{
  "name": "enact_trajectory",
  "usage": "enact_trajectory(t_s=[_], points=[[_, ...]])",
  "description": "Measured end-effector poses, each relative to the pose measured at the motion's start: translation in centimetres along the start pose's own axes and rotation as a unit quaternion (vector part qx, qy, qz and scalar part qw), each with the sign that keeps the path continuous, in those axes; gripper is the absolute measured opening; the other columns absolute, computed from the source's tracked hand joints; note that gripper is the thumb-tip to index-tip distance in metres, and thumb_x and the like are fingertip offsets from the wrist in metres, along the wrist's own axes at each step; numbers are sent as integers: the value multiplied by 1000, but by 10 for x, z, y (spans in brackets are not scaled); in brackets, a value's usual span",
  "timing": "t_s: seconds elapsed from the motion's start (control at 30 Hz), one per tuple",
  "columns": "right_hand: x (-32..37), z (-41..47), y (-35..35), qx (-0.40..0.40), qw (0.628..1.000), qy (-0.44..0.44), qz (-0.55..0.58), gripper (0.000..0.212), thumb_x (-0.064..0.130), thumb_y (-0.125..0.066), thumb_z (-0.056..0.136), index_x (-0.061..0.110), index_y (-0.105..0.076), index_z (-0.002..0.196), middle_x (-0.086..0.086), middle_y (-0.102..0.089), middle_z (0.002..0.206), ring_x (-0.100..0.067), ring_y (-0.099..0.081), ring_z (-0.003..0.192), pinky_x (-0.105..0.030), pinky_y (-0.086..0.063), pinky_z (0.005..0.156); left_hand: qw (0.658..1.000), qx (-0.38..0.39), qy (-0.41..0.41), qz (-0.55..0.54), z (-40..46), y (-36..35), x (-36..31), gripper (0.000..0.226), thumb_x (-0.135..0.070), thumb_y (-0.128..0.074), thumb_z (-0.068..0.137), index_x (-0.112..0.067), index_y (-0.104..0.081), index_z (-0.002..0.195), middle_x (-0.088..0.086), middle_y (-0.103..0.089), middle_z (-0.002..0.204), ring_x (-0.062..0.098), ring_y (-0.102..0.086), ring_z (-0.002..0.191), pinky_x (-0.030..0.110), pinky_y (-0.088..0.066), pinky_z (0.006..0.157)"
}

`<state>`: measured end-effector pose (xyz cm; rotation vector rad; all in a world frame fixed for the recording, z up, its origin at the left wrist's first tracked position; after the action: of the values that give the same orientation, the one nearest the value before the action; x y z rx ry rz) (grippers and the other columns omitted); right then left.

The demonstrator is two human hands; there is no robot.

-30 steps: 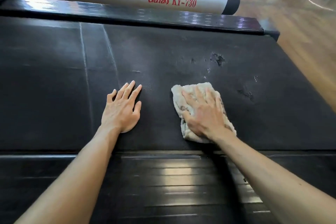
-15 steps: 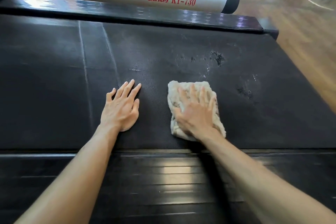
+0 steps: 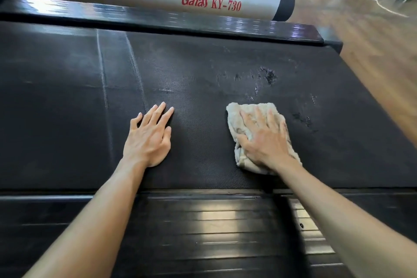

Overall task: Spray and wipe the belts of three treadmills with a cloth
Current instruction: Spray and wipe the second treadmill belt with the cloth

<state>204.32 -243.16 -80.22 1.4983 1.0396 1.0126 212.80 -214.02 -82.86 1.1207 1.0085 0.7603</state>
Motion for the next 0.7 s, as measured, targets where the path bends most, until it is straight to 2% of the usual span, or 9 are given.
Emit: enact_trajectory(t_s=[0.1,0.17,0.3,0.43,0.53,0.6,0.67,0.7], points=[[37,13,0,-9,1000,5,25,77,67,-12,92,40,-9,163,-3,-1,174,-34,9,158,-61,9,123,1000,0,-3,1,1,-1,-2,58,-31,-35,105,-35,-20,160,-11,-13,169,9,-6,156,42,-6,124],[65,5,-3,-24,997,58,42,74,67,-17,94,39,-13,163,-6,-9,173,-34,2,158,-61,9,123,1000,1,-1,3,3,0,-2,58,-31,-34,105,-35,-19,161,-11,-11,169,8,-4,156,41,-5,124],[57,-38,-13,-5,986,158,50,73,63,-7,93,44,-11,163,4,1,174,-27,15,158,-55,10,124,1000,6,3,7,2,1,1,58,-32,-31,106,-36,-15,161,-13,-6,170,6,0,155,39,-3,125],[15,-11,-5,-6,995,92,34,67,61,-12,96,47,-10,162,10,3,173,-21,13,159,-49,10,126,1000,15,3,13,1,3,0,58,-35,-26,105,-36,-12,162,-13,-4,170,6,3,155,39,-3,125],[30,44,6,3,998,37,47,58,50,-22,105,46,-10,162,9,3,173,-23,12,159,-54,9,125,999,26,4,19,2,5,-2,65,-42,-12,97,-36,-10,162,-14,-1,170,5,5,155,38,-1,125],[61,59,15,-4,996,71,51,55,46,-27,105,45,-21,160,4,-10,173,-28,2,159,-58,1,125,999,36,2,8,2,5,-3,69,-44,-12,93,-36,-13,162,-14,-3,169,5,3,155,38,0,125],[80,48,20,-25,988,146,41,50,41,-36,100,42,-43,149,2,-34,164,-34,-19,154,-60,-15,122,999,30,-8,-30,10,9,-3,70,-45,-22,91,-34,-21,160,-14,-12,168,5,-4,155,37,-2,125],[80,34,17,-22,982,184,39,51,43,-34,98,43,-44,148,5,-34,164,-33,-18,154,-57,-14,123,999,28,-16,-44,16,12,-2,71,-47,-27,90,-33,-24,160,-14,-15,168,5,-7,155,37,-3,125]])
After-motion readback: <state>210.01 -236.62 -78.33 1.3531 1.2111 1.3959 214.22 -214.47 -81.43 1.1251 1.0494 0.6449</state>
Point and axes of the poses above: each hand's wrist, its own z-axis towards the middle knuckle, its own y-axis out of the back of the hand, x = y × z, the point moved 3 cm from there along z, towards the middle knuckle
